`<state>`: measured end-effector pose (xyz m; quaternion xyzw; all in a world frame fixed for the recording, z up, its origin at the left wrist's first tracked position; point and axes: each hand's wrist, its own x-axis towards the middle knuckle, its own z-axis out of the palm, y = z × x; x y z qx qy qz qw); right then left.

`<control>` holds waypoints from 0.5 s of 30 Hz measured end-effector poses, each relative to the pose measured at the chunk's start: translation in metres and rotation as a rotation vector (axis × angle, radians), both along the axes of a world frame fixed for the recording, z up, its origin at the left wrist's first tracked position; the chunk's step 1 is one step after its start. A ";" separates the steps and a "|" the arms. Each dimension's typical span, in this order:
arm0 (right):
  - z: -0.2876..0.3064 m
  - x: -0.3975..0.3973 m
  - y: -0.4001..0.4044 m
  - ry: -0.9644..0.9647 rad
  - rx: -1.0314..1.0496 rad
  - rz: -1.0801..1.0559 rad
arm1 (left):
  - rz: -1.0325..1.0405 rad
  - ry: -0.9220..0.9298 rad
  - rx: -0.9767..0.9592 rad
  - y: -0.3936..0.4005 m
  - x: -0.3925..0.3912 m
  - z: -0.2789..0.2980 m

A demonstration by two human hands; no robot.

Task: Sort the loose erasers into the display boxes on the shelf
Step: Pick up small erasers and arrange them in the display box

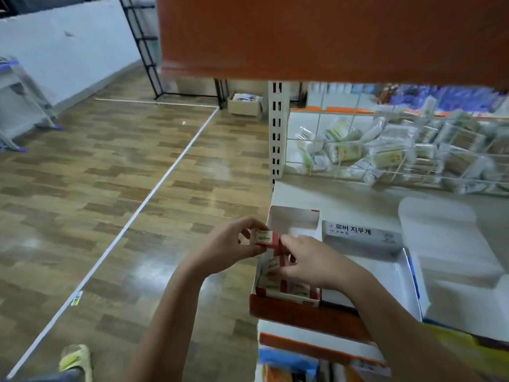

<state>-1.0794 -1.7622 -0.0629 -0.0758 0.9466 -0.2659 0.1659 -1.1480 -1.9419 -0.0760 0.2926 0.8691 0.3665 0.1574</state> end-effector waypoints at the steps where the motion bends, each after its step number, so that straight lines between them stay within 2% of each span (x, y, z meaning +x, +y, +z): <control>1: 0.000 0.001 -0.002 -0.001 -0.014 -0.020 | -0.010 0.000 0.006 -0.001 -0.002 -0.001; 9: -0.006 0.002 -0.011 0.023 0.122 -0.077 | -0.062 -0.038 0.068 -0.007 -0.010 -0.012; 15: 0.000 0.006 -0.004 0.122 0.155 -0.083 | -0.109 0.038 0.008 -0.006 -0.008 -0.002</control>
